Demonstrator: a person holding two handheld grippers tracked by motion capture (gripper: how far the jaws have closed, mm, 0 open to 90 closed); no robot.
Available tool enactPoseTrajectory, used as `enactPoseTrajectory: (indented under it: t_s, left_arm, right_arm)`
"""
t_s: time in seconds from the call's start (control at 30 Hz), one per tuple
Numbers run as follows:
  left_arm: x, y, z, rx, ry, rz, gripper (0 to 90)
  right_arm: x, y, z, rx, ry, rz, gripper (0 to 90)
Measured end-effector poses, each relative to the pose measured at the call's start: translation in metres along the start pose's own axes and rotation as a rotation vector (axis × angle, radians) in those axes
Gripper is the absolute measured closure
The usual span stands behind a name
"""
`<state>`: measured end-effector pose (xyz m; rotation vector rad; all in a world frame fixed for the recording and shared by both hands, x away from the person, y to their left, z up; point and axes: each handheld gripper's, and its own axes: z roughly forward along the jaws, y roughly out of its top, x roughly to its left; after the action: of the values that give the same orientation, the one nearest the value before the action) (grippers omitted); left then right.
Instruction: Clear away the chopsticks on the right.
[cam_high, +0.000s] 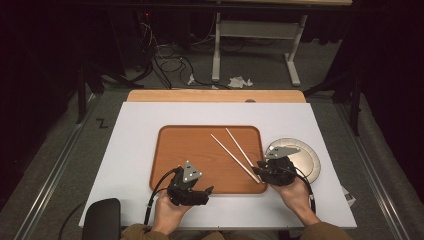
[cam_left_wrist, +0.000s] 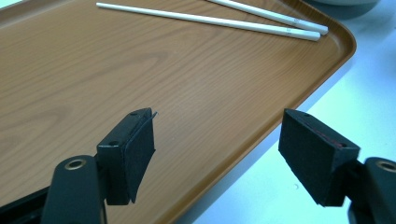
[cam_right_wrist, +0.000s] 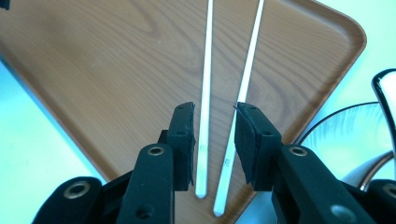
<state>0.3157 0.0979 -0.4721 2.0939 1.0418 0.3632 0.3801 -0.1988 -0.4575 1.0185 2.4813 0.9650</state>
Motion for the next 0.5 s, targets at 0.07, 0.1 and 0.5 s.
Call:
enactPoseTrajectory:
  t_s: [0.07,0.1,0.5]
  left_arm:
    - [0.001,0.000,0.000,-0.003,-0.003,-0.006,26.7]
    - [0.001,-0.001,-0.002,-0.003,0.001,-0.012,26.7]
    - [0.003,-0.004,-0.005,-0.004,0.011,-0.028,26.6]
  right_arm:
    - [0.000,-0.001,-0.001,-0.001,0.004,0.001,68.7]
    - [0.001,-0.003,-0.005,-0.008,0.013,-0.002,68.2]
    - [-0.005,-0.027,-0.021,0.001,0.027,0.002,67.2]
